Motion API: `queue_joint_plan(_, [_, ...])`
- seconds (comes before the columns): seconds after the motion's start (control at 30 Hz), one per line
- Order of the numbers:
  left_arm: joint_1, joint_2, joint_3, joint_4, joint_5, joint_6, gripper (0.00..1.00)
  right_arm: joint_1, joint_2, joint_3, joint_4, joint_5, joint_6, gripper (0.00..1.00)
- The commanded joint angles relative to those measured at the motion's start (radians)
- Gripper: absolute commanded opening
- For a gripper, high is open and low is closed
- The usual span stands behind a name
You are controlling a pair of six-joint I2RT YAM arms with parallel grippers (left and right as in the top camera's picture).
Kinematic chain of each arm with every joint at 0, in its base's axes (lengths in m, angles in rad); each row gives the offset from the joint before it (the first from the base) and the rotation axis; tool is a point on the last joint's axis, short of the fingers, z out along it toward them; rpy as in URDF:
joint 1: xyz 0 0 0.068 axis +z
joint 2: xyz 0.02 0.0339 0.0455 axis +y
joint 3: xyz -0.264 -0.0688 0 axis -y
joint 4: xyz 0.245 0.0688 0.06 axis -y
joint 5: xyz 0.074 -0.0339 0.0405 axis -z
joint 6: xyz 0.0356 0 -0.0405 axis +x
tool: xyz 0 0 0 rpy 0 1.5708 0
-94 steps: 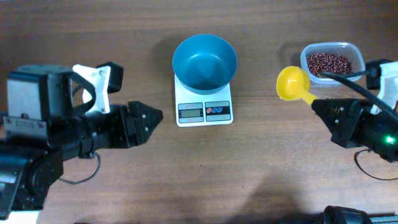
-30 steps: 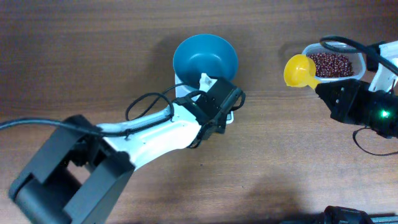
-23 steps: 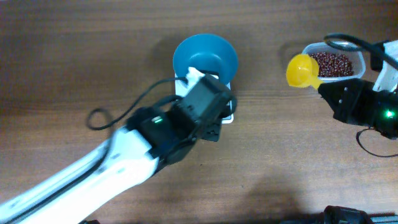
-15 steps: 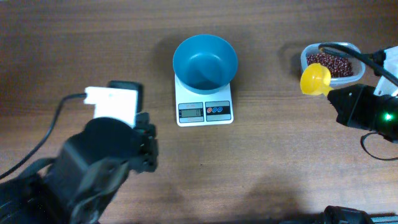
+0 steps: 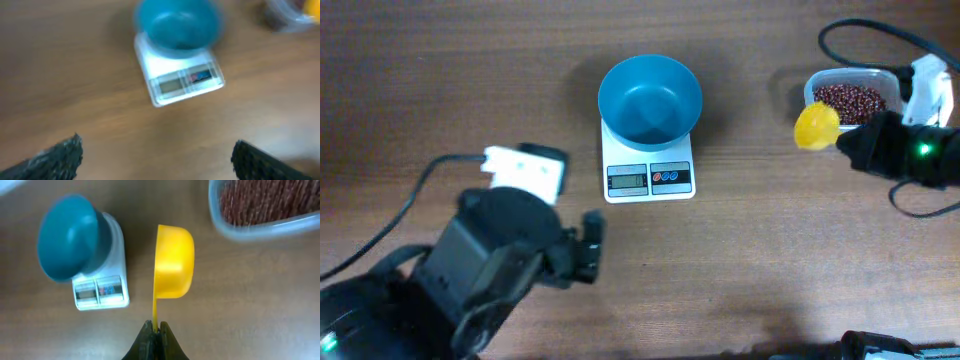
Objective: Scoop item into bowl and weigh 50g on scale
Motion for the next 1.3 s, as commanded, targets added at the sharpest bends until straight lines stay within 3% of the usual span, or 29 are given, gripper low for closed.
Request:
queue_joint_plan(0.0, [0.04, 0.048, 0.01, 0.076, 0.278, 0.154, 0.99, -0.004, 0.005, 0.163, 0.091, 0.008, 0.017, 0.04])
queue_joint_plan(0.07, [0.124, 0.049, 0.016, 0.063, 0.516, 0.317, 0.99, -0.004, 0.038, 0.179, 0.11, 0.006, -0.014, 0.04])
queue_joint_plan(0.2, [0.235, 0.049, 0.183, -0.23, 0.538, 0.51, 0.99, -0.004, 0.047, 0.179, 0.06, 0.006, -0.085, 0.04])
queue_joint_plan(0.27, [0.238, 0.049, 0.224, -0.286, 0.446, 0.512, 0.99, -0.003, 0.047, 0.179, 0.028, 0.006, -0.085, 0.04])
queue_joint_plan(0.33, [0.248, 0.047, 0.233, -0.261, 0.356, 0.401, 0.99, -0.004, 0.047, 0.179, -0.003, 0.006, -0.085, 0.04])
queue_joint_plan(0.53, [0.386, 0.002, 0.233, -0.223, 0.359, 0.334, 0.99, -0.004, 0.047, 0.179, -0.028, 0.006, -0.171, 0.04])
queue_joint_plan(0.63, [0.386, 0.002, 0.233, -0.228, 0.359, 0.335, 0.99, -0.004, 0.047, 0.179, -0.027, 0.007, -0.171, 0.04])
queue_joint_plan(0.8, [0.386, 0.002, 0.232, -0.242, 0.53, 0.335, 0.99, -0.004, 0.047, 0.179, -0.012, 0.007, -0.171, 0.04])
queue_joint_plan(1.13, [0.386, 0.002, 0.232, -0.25, 0.533, 0.336, 0.99, -0.004, 0.047, 0.179, -0.02, 0.007, -0.171, 0.04])
queue_joint_plan(1.17, [0.386, 0.002, 0.232, -0.25, 0.55, 0.351, 0.99, -0.004, 0.047, 0.179, -0.02, 0.007, -0.171, 0.04])
queue_joint_plan(1.2, [0.386, 0.002, 0.233, -0.251, 0.634, 0.456, 0.99, -0.004, 0.047, 0.179, -0.019, 0.007, -0.171, 0.04])
queue_joint_plan(1.27, [0.387, 0.002, 0.233, -0.262, 0.653, 0.491, 0.99, -0.004, 0.047, 0.179, -0.017, 0.007, -0.171, 0.04])
